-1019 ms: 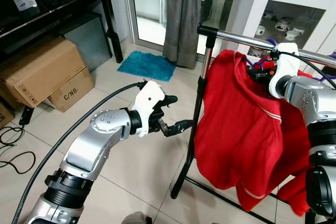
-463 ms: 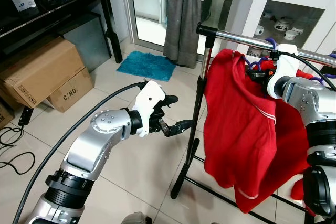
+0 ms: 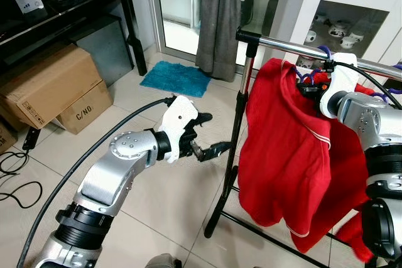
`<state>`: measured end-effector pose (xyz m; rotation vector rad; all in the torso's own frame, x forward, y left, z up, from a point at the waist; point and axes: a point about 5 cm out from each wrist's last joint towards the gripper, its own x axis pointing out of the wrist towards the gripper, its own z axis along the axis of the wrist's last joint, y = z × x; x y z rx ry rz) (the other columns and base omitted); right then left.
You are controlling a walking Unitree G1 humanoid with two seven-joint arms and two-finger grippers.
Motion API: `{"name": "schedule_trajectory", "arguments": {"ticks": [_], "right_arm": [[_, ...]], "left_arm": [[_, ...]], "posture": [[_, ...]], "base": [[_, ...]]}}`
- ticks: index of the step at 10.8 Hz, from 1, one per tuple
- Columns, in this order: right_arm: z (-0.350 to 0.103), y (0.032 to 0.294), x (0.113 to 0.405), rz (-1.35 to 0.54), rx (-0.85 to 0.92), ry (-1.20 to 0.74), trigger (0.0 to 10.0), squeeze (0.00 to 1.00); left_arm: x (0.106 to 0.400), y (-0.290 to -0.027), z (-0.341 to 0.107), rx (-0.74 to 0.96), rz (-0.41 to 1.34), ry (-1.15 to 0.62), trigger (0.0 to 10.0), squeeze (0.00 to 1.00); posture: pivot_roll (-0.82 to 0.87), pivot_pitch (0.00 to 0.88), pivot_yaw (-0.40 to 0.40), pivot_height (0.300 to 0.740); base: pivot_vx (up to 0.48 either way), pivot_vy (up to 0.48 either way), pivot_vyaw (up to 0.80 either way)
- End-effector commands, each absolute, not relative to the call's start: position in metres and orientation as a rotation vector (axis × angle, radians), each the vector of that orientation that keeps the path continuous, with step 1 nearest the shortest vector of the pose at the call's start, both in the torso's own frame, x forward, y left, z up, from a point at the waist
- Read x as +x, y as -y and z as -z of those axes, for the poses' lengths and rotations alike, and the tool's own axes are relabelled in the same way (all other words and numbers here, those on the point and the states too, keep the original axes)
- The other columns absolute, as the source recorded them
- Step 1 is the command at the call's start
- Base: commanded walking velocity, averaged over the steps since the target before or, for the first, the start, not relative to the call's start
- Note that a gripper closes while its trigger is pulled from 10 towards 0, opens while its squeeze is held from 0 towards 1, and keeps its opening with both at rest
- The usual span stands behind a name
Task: Hang hanger
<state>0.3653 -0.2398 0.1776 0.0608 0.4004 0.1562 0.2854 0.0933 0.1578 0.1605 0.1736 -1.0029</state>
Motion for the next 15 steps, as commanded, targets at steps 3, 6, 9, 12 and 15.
{"name": "schedule_trajectory", "arguments": {"ticks": [3, 6, 9, 12, 15], "right_arm": [[-0.196, 0.241, 0.362, -0.128, 0.046, -0.264, 0.0, 0.0], [-0.199, 0.241, 0.341, -0.157, 0.022, -0.226, 0.0, 0.0], [-0.186, 0.232, 0.312, -0.26, -0.028, -0.222, 0.0, 0.0], [-0.175, 0.228, 0.282, -0.243, -0.074, -0.191, 0.0, 0.0], [-0.172, 0.215, 0.275, -0.282, -0.081, -0.153, 0.0, 0.0]], "left_arm": [[0.294, -0.099, -0.165, 0.171, 0.889, -0.123, 10.0, 0.0], [0.298, -0.1, -0.167, 0.158, 0.812, -0.097, 10.0, 0.0], [0.306, -0.104, -0.179, 0.121, 0.715, -0.051, 10.0, 0.0], [0.306, -0.109, -0.166, 0.124, 0.654, -0.081, 10.0, 0.0], [0.305, -0.108, -0.166, 0.115, 0.651, -0.082, 10.0, 0.0]], "posture": [[0.07, 0.0, 0.014, 0.74], [0.06, 0.0, 0.035, 0.74], [0.06, 0.0, 0.029, 0.74], [0.05, 0.0, 0.02, 0.74], [0.05, 0.0, 0.011, 0.74]], "base": [[0.0, 0.0, 0.0], [0.0, 0.0, 0.0], [0.0, 0.0, 0.0], [0.0, 0.0, 0.0], [0.0, 0.0, 0.0]]}}
